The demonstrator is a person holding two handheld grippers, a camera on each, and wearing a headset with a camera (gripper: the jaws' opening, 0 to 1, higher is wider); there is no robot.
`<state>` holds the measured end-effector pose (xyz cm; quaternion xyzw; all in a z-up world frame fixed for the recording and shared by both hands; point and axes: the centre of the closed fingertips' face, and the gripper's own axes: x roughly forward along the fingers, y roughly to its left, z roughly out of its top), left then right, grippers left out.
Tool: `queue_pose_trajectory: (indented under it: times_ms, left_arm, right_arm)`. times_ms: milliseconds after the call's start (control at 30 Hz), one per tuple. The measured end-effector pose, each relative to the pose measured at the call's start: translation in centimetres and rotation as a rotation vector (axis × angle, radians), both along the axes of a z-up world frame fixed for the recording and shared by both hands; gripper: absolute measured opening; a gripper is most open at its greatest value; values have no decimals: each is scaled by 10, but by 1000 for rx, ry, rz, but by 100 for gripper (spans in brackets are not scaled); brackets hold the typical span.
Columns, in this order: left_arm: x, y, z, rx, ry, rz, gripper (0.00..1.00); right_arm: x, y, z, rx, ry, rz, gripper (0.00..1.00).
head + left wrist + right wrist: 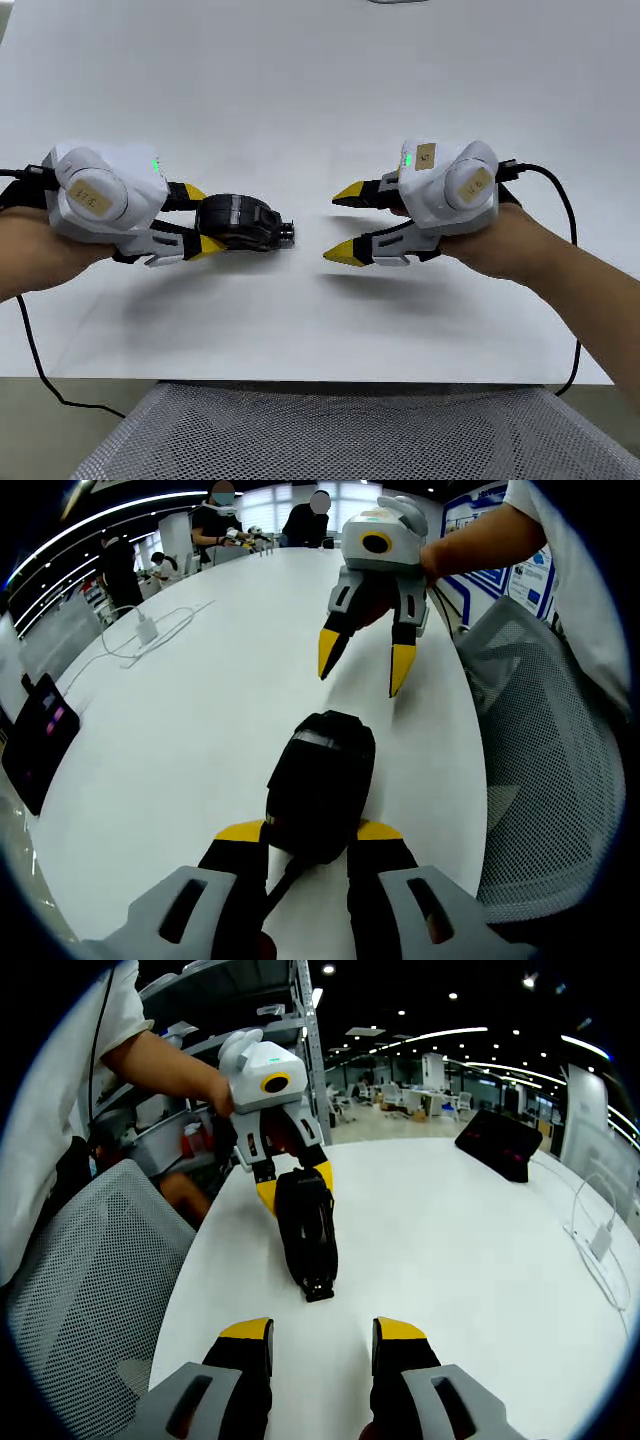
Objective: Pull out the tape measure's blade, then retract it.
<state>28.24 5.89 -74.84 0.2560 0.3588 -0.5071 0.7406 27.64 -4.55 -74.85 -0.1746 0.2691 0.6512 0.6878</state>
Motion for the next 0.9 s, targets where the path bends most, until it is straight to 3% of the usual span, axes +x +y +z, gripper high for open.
queue_pose_trajectory:
  times_ms: [433,900]
  left_arm:
    - [0,-1,-2,9,8,-1,24]
    - [1,-1,-2,14,10,-4,24]
  right_arm:
    - [1,24,-10,9,-23,52,25]
    - [-2,39,-15,15,3,75,17]
